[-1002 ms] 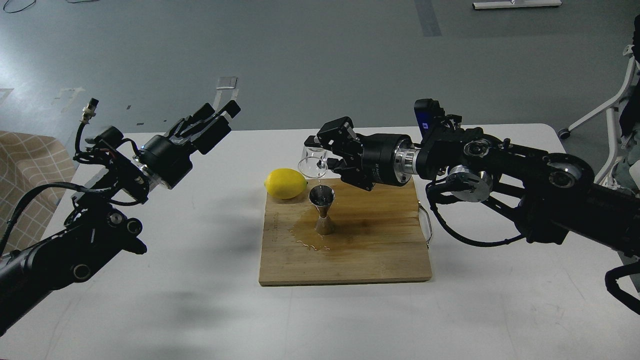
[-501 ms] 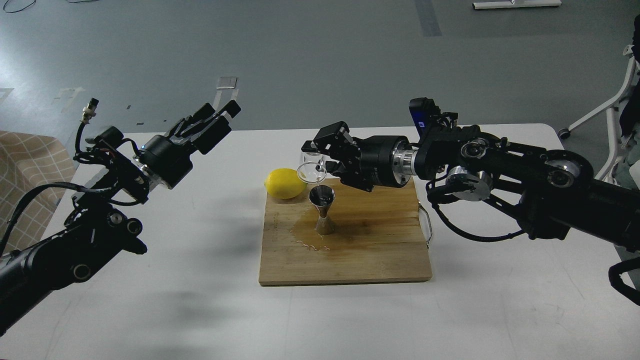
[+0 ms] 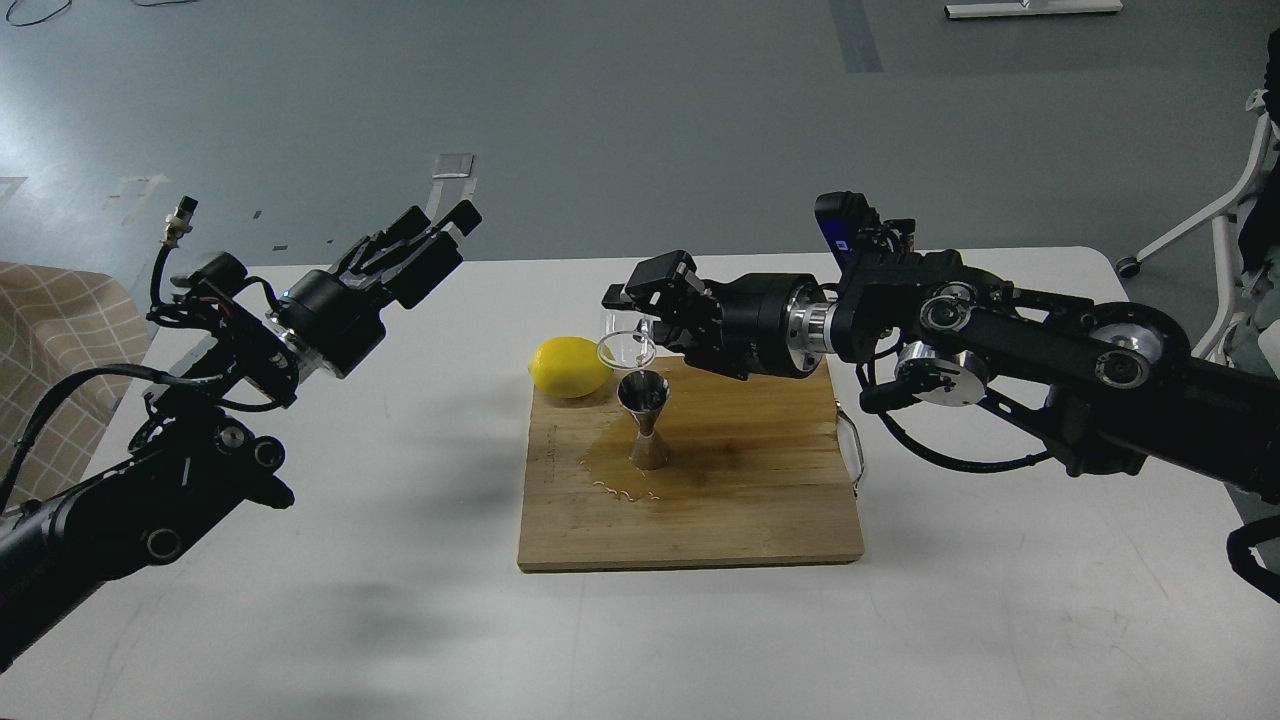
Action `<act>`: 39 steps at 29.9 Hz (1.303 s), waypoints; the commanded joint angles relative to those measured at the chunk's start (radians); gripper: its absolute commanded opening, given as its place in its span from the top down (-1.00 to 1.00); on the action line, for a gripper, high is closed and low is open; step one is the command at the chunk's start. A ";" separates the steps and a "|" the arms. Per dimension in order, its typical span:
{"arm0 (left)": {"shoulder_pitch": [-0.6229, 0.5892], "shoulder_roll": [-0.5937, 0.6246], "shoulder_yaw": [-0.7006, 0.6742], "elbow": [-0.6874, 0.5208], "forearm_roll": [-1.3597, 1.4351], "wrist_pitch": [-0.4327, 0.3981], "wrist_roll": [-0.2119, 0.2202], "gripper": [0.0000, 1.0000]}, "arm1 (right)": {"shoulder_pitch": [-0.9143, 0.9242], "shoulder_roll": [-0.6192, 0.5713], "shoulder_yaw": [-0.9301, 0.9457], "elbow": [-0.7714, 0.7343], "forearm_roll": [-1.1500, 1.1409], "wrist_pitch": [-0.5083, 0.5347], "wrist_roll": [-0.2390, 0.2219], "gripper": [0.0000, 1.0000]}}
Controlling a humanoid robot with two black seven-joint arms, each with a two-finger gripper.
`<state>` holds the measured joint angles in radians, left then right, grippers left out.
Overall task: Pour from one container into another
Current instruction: 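Hold the glass cup tilted over the jigger with the right gripper, then tilt the glass cup back upright with the right gripper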
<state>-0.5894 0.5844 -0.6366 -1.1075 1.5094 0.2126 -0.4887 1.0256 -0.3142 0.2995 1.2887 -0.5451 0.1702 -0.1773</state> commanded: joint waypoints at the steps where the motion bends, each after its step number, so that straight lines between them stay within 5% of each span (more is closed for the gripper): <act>1: -0.006 0.000 0.000 0.001 0.000 -0.001 0.000 -0.95 | 0.005 -0.005 -0.002 0.001 -0.048 0.000 0.012 0.50; 39: -0.006 0.002 0.000 0.000 0.000 -0.001 0.000 -0.95 | 0.048 -0.008 -0.046 0.011 -0.096 0.000 0.039 0.50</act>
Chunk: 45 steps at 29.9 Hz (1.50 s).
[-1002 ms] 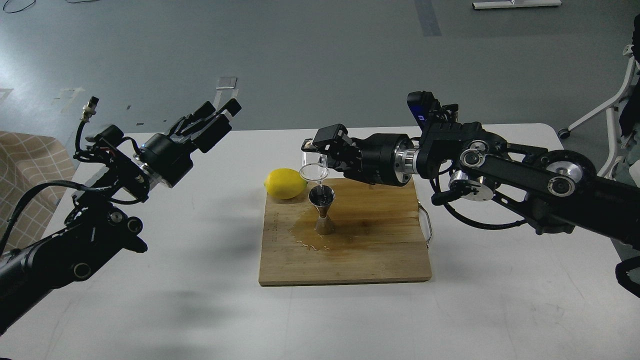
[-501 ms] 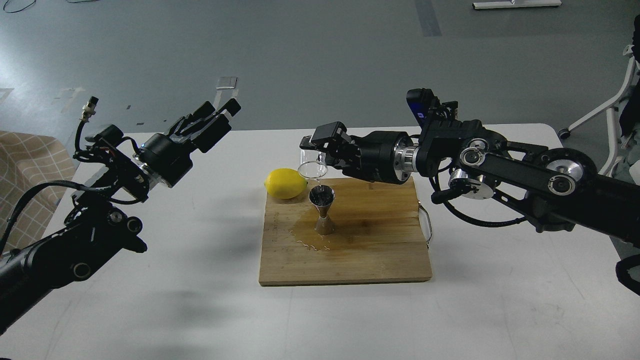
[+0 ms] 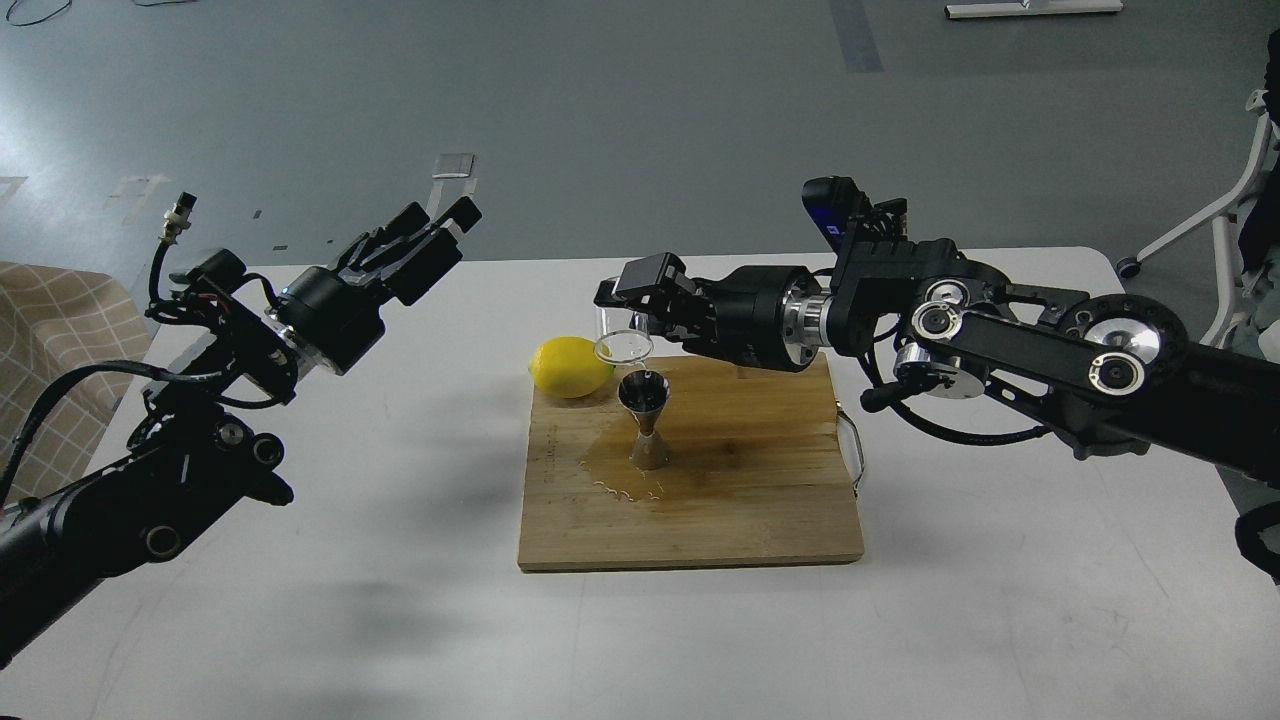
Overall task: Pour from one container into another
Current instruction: 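Tilt the glass cup back upright with the right gripper, then lift the glass cup up and away from the board with the right gripper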
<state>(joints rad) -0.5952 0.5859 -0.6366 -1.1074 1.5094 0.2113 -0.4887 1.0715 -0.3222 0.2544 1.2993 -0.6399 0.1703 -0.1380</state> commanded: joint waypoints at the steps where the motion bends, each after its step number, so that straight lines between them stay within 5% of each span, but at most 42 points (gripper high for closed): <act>1: 0.000 0.000 0.000 0.000 0.000 0.000 0.000 -0.95 | 0.002 0.000 -0.001 0.000 -0.001 0.000 0.002 0.50; 29: -0.002 0.005 0.000 0.000 0.000 0.000 0.000 -0.95 | 0.034 -0.020 -0.026 0.001 -0.040 0.003 0.029 0.50; 45: -0.009 0.002 0.000 0.000 0.000 -0.003 0.000 -0.95 | 0.001 -0.109 0.072 -0.025 0.400 -0.008 -0.011 0.50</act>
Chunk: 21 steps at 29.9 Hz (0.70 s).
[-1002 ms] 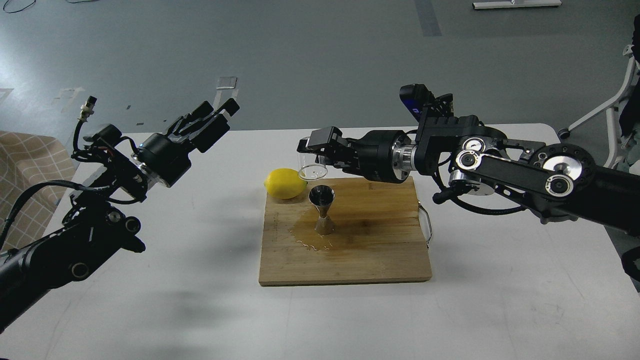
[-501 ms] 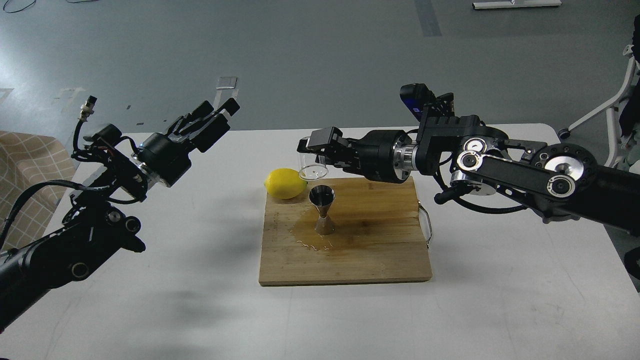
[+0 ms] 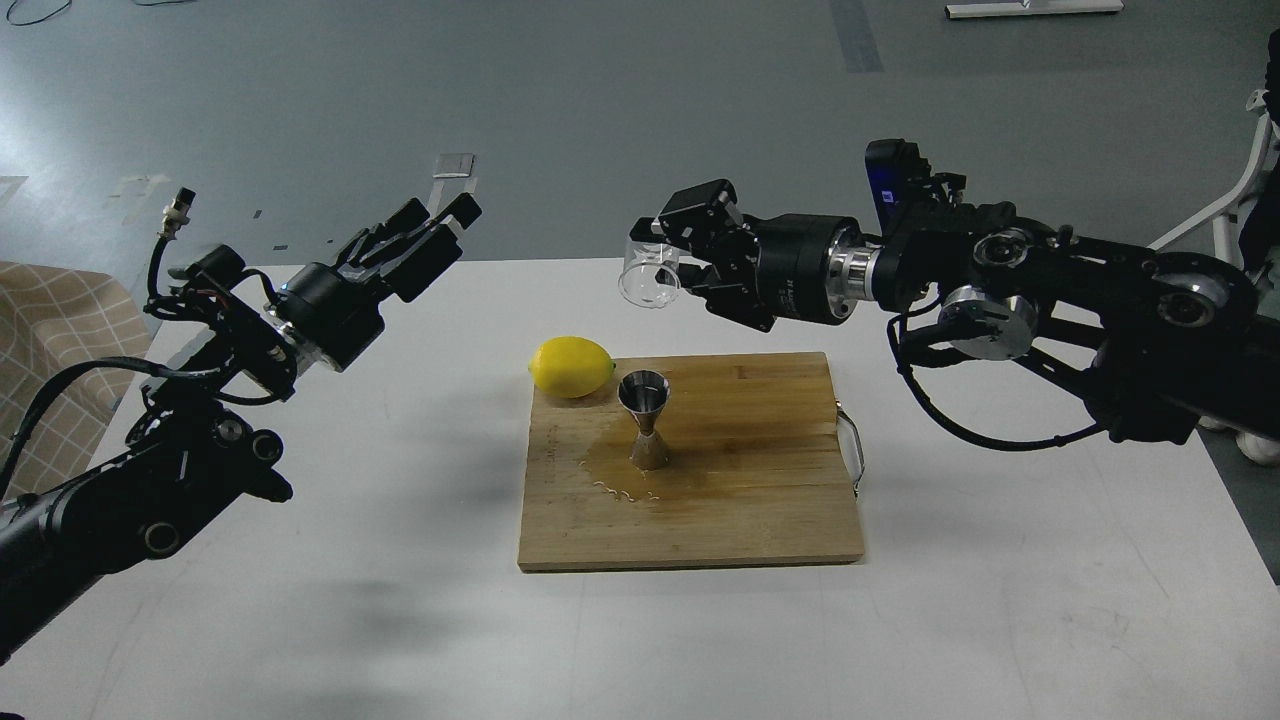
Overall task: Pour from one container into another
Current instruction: 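Lift the glass cup up and away from the board with the right gripper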
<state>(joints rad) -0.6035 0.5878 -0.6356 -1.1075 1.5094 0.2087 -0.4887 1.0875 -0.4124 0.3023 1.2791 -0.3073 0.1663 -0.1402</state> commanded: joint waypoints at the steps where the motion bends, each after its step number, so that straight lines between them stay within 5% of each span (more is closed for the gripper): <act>1: -0.001 0.000 0.001 0.000 0.000 0.000 0.000 -0.95 | -0.023 -0.020 0.032 -0.007 0.085 -0.004 -0.012 0.50; 21: -0.001 -0.002 0.001 0.000 -0.002 -0.002 0.000 -0.95 | -0.300 -0.109 0.428 -0.063 0.484 -0.116 -0.061 0.49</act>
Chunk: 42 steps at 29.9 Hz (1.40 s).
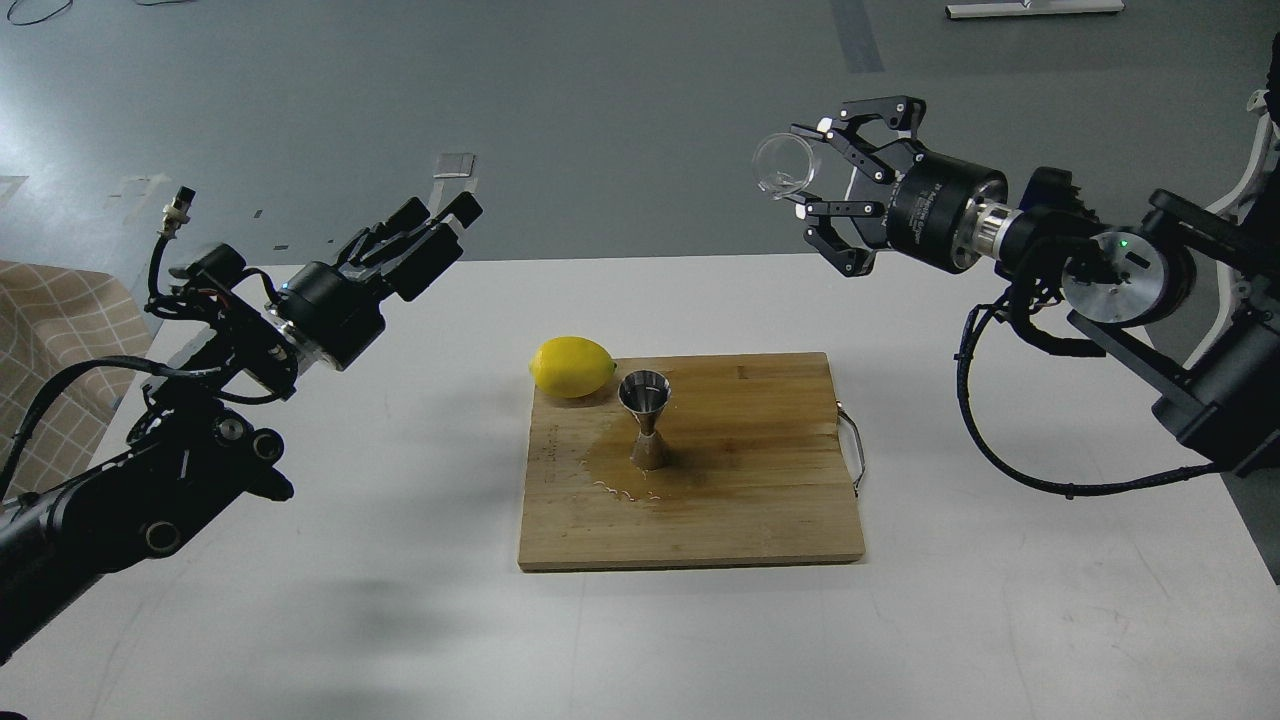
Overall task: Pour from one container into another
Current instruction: 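Lift the glass cup up and away from the board with the right gripper, then lower the glass cup onto the table beside the board with the right gripper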
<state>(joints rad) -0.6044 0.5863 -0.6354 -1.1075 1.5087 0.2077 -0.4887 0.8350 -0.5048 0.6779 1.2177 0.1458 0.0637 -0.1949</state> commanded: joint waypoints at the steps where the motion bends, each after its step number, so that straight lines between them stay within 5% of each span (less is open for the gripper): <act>1: 0.000 0.000 0.000 0.000 -0.001 -0.001 0.000 -0.95 | -0.077 -0.027 0.080 -0.001 0.049 -0.016 -0.006 0.49; 20: -0.012 -0.002 0.005 0.000 0.001 -0.002 0.000 -0.95 | -0.597 -0.067 0.558 0.005 0.218 -0.030 -0.035 0.47; 42: -0.012 -0.002 0.005 0.000 0.001 -0.004 0.000 -0.95 | -0.790 0.198 0.736 -0.083 0.251 -0.010 -0.051 0.43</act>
<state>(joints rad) -0.6167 0.5835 -0.6304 -1.1075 1.5094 0.2043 -0.4887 0.0445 -0.3350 1.4108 1.1549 0.4004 0.0531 -0.2470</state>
